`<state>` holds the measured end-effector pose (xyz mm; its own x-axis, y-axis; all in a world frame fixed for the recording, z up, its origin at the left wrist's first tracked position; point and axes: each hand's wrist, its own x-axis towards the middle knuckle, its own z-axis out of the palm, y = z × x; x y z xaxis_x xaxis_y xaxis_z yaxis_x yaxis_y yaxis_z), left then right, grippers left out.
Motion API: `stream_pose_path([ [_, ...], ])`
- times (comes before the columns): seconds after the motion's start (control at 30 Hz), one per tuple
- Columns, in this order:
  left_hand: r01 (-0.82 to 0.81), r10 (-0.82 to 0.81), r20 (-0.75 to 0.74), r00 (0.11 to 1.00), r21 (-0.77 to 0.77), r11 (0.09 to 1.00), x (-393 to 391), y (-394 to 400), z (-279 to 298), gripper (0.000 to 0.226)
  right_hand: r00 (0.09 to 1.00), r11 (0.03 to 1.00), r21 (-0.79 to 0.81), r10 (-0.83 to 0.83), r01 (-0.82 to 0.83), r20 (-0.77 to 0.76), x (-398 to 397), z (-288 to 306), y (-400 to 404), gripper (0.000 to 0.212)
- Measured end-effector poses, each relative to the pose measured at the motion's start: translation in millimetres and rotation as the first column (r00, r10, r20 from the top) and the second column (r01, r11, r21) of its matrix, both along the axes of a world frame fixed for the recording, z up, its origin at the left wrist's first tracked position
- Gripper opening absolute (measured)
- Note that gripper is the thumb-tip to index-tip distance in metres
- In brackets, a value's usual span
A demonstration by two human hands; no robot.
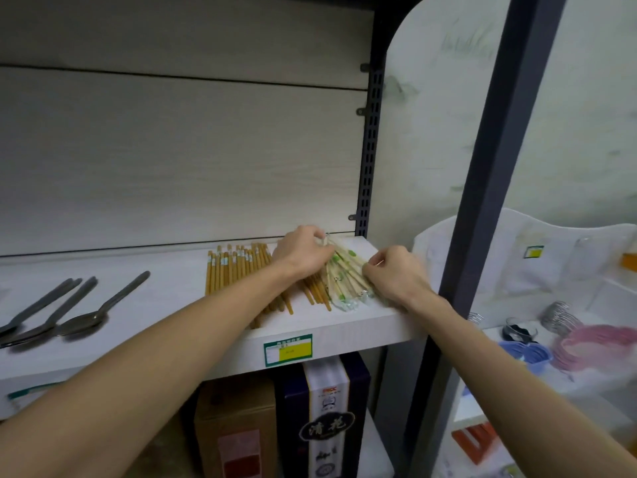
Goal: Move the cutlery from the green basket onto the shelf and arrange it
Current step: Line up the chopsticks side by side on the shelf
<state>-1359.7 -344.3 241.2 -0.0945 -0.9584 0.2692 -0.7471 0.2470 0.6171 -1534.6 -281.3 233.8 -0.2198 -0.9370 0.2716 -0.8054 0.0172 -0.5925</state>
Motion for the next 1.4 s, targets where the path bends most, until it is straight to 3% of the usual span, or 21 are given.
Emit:
stream_pose_path([
  [0.13,-0.036,0.053,0.191,0.980,-0.088,0.995,-18.3,1.8,-9.0,0.030,0.998,0.998,-0.002,0.064,-0.064,-0.001,-1.9,-3.4,0.6,0.019],
  [0.27,-0.078,0.107,0.217,0.970,-0.140,0.987,-22.9,2.5,-4.9,0.023,0.992,0.991,-0.018,0.130,-0.129,0.009,-1.7,-5.0,0.4,0.024],
  [0.47,-0.127,0.183,0.263,0.947,-0.217,0.968,-21.3,5.3,0.7,0.021,0.975,0.979,-0.006,0.201,-0.202,-0.095,-0.4,-4.8,0.8,0.029],
  [0.73,0.055,0.098,0.442,0.892,-0.320,0.946,-7.1,-2.4,-8.7,0.028,0.955,0.967,-0.022,0.248,-0.255,-0.160,1.4,-5.9,-0.7,0.030],
  [0.87,0.172,-0.094,0.454,0.886,-0.133,0.976,3.7,-6.9,-15.7,0.036,0.952,0.969,-0.006,0.242,-0.248,-0.189,1.0,-6.0,-0.9,0.032],
  [1.0,0.212,-0.127,0.510,0.851,-0.112,0.971,9.6,-1.1,-18.7,0.042,0.961,0.980,-0.052,0.179,-0.194,-0.213,-0.9,-6.5,-0.6,0.029],
  [1.13,0.199,-0.184,0.528,0.829,0.030,0.980,10.8,2.1,-17.6,0.048,0.957,0.979,-0.053,0.181,-0.197,-0.225,-0.7,-8.8,-3.0,0.031],
  [1.27,0.165,-0.257,0.601,0.757,0.205,0.965,13.7,6.9,-12.5,0.063,0.925,0.966,0.023,0.254,-0.258,-0.282,0.9,-9.4,-6.2,0.037],
  [1.4,0.159,-0.249,0.608,0.754,0.198,0.967,14.0,8.2,-6.8,0.064,0.897,0.944,0.121,0.331,-0.308,-0.294,3.4,-5.6,-4.5,0.040],
])
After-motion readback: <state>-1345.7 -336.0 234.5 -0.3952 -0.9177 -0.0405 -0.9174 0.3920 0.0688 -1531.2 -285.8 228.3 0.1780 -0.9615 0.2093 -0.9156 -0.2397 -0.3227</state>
